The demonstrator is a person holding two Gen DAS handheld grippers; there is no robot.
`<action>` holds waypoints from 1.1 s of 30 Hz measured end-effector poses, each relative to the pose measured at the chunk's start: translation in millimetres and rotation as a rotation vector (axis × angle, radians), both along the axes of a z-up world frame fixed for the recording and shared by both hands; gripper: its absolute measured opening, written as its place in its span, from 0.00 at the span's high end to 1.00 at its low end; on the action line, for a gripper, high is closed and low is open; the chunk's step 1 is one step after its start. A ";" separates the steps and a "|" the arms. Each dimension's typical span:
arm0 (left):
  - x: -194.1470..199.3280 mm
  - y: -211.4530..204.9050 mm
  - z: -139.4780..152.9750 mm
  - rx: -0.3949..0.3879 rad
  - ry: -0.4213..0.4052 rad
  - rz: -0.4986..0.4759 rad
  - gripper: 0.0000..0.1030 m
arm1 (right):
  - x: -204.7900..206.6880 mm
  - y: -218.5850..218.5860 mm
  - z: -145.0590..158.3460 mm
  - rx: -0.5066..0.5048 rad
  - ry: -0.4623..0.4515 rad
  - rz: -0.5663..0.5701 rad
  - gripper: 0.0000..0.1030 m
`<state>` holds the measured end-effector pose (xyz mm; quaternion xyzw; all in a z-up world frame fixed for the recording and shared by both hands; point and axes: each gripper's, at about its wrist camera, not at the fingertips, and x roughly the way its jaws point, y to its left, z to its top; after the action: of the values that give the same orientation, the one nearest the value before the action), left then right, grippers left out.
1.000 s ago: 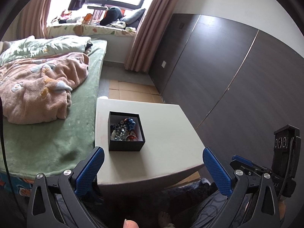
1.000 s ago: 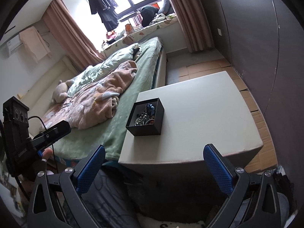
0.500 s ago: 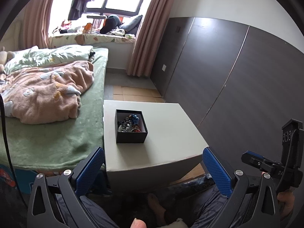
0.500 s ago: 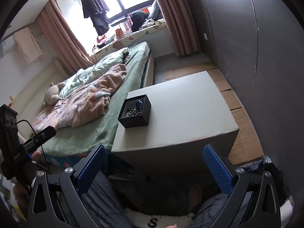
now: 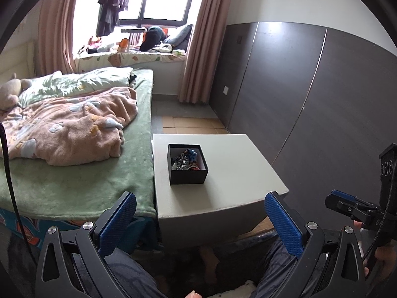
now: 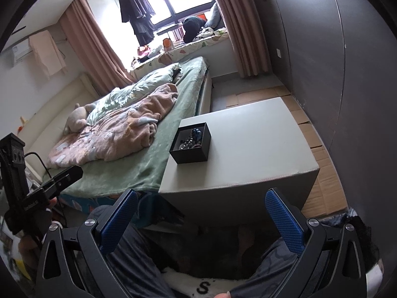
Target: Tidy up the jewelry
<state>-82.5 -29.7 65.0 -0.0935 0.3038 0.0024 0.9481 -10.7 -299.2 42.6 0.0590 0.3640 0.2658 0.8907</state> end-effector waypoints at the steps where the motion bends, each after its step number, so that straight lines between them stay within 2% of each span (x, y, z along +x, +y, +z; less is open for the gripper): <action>1: -2.3 -0.3 1.4 0.008 -0.008 0.001 0.00 | -1.2 0.5 0.9 0.000 -0.003 -0.002 0.00; 16: -23.8 -8.9 10.2 0.026 -0.053 -0.014 0.00 | -22.9 -0.2 15.2 -0.004 -0.041 -0.021 0.00; 33: -24.6 -6.0 10.6 0.027 -0.054 -0.014 0.00 | -24.6 1.4 17.7 0.004 -0.048 -0.020 0.00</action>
<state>-107.1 -35.6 75.6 -0.0784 0.2788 -0.0028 0.9571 -35.3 -297.8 60.3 0.0580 0.3415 0.2589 0.9016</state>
